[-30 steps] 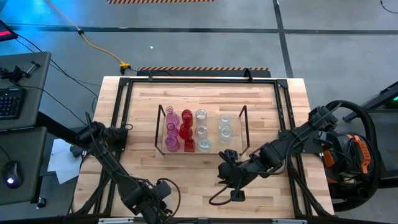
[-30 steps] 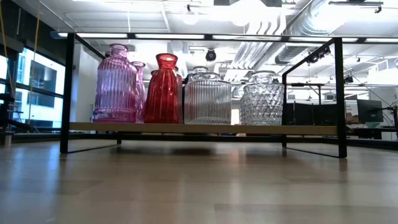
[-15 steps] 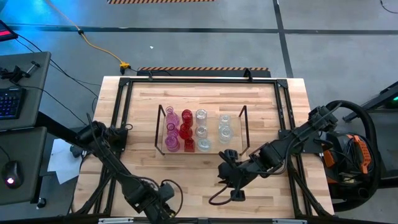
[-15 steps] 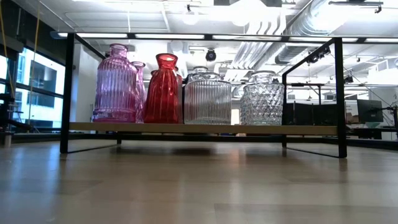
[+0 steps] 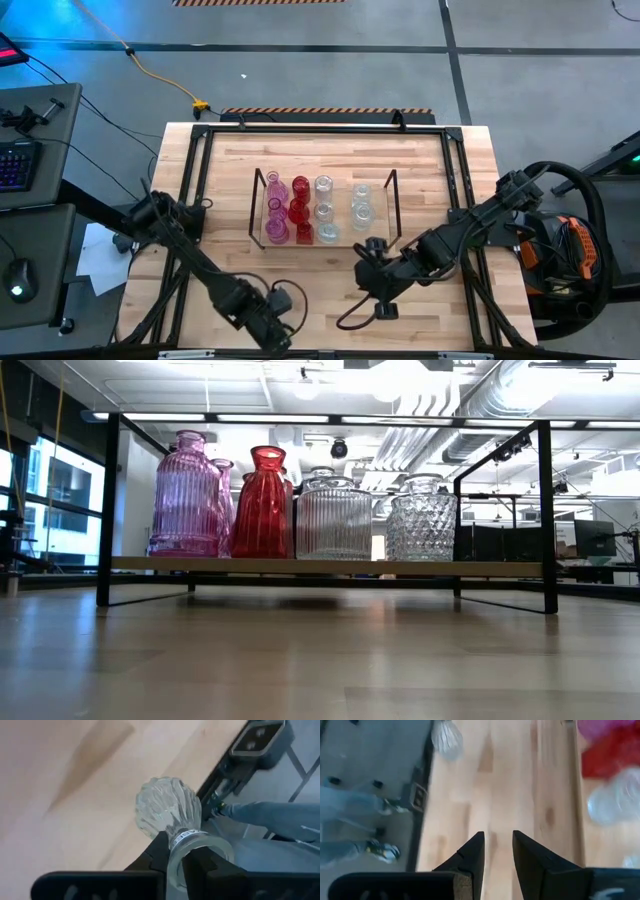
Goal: Sort vases onto shelf
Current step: Put the transparent vase aligned with the other transparent vases on the shelf
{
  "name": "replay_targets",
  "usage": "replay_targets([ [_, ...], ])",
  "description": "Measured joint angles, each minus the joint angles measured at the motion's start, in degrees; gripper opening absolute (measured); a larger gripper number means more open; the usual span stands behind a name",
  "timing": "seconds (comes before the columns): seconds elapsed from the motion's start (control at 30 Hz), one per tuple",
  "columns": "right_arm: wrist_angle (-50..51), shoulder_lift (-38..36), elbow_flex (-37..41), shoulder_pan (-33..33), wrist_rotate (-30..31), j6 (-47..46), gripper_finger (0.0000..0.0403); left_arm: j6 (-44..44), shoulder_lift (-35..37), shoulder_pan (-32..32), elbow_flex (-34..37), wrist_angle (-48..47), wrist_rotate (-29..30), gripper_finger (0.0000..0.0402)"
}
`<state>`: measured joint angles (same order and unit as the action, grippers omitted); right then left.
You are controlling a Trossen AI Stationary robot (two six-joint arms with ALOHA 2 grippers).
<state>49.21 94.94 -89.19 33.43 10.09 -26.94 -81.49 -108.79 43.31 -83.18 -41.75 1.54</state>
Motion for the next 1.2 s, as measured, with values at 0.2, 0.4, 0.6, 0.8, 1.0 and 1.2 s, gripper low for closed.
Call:
replay_targets([
  [0.2,15.1,-1.8,0.0,0.4,0.4,-6.3,0.0083,4.9,0.9,-5.1,0.2,-0.9,-0.5,0.0026],
  [0.4,29.4,-6.8,0.0,4.4,7.2,-15.8,0.0083,12.6,2.6,-10.5,-1.3,-1.1,-1.0,0.0021],
  [0.6,31.7,-12.4,0.0,8.1,12.8,-23.6,0.0083,23.3,2.7,-17.5,-6.0,-1.7,-1.0,0.0022],
  [0.8,31.8,-14.8,0.0,9.8,15.3,-27.1,0.0083,31.5,2.7,-25.1,-11.3,-1.6,-1.1,0.0021],
  [1.0,31.7,-14.7,0.0,9.9,15.5,-27.0,0.0083,38.2,2.7,-30.4,-16.7,-1.7,-1.2,0.0021],
  [1.2,31.7,-14.6,0.0,9.9,15.5,-27.5,0.0083,42.7,2.3,-33.3,-19.4,-1.6,-3.2,0.0021],
])
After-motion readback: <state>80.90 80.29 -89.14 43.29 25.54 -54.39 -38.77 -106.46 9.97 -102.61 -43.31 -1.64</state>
